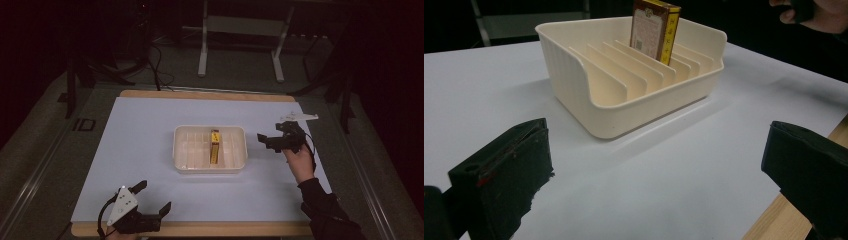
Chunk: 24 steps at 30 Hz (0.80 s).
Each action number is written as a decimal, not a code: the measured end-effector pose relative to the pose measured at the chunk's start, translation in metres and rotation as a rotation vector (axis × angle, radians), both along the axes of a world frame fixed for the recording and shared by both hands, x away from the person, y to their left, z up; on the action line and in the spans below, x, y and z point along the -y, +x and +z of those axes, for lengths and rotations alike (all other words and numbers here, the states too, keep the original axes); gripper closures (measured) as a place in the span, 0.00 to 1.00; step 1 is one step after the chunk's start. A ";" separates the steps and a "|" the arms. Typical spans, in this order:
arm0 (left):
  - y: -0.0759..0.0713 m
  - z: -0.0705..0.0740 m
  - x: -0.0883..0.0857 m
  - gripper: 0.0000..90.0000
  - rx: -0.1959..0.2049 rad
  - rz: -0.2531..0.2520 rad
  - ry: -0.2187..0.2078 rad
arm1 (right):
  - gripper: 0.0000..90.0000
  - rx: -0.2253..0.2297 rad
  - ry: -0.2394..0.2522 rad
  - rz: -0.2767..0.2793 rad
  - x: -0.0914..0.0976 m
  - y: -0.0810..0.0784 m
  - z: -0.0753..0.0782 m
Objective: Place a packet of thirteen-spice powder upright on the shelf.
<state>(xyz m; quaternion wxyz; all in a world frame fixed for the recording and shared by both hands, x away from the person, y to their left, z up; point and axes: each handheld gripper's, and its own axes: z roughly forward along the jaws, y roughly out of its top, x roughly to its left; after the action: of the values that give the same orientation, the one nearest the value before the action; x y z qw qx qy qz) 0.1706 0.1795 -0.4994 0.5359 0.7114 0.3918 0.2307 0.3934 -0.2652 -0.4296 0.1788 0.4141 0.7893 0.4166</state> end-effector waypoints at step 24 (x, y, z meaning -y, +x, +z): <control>0.000 0.001 0.000 0.00 0.003 -0.005 -0.003 | 0.12 0.060 0.026 -0.066 0.025 -0.057 -0.034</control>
<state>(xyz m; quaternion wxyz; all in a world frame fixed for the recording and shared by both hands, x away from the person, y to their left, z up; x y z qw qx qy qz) 0.1701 0.1792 -0.4985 0.5381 0.7113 0.3895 0.2298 0.3361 -0.2901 -0.4632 0.2105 0.4297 0.7638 0.4331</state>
